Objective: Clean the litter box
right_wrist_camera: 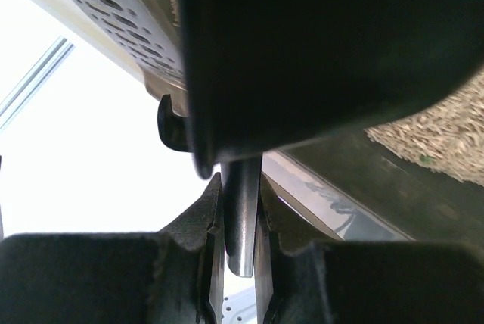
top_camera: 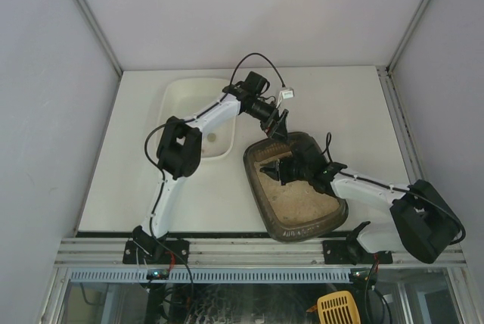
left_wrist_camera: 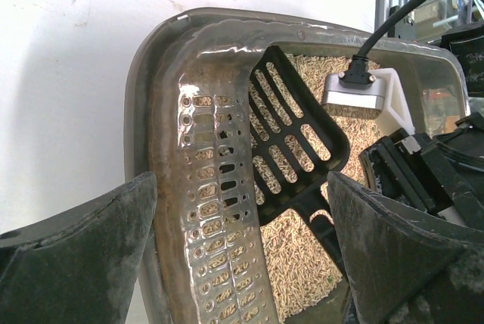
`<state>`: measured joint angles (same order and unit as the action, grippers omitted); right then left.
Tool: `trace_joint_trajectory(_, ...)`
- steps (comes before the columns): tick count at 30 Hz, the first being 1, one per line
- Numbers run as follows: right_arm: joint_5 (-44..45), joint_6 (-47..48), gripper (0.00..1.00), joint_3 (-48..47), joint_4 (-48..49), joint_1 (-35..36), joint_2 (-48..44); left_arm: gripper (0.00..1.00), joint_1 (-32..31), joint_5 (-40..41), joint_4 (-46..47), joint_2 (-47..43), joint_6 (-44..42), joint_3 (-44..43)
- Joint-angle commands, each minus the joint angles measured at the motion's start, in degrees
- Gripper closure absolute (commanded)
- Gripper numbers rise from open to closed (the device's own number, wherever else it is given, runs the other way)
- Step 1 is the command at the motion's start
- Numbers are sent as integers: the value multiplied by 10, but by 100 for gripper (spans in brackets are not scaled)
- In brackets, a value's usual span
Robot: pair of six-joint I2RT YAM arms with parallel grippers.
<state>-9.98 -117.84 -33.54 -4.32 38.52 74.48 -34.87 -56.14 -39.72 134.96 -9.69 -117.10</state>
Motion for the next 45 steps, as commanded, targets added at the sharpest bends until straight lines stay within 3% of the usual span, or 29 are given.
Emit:
trace_joint_trajectory(1,-27,22,100,15,80,-16,49,0,-5,59,-64,6,-5,33)
trace_joint_trajectory(10,-62,98,100,66,317,-19,134,1,-5,62,-60,0,-1,46)
trace_joint_trajectory(19,-241,156,100,153,508,-47,156,1,-5,73,-47,-13,-3,73)
trace_joint_trajectory(21,-269,176,100,168,484,-54,133,2,-5,74,-45,-15,-3,77)
trace_joint_trajectory(28,-268,316,100,155,227,-67,-22,2,-5,78,-37,-21,-4,95)
trace_joint_trajectory(35,-287,382,100,153,38,-96,-137,2,-5,78,-33,-24,-3,102)
trace_joint_trajectory(45,-335,439,100,178,-8,-107,-240,2,-5,77,-30,-23,-1,108)
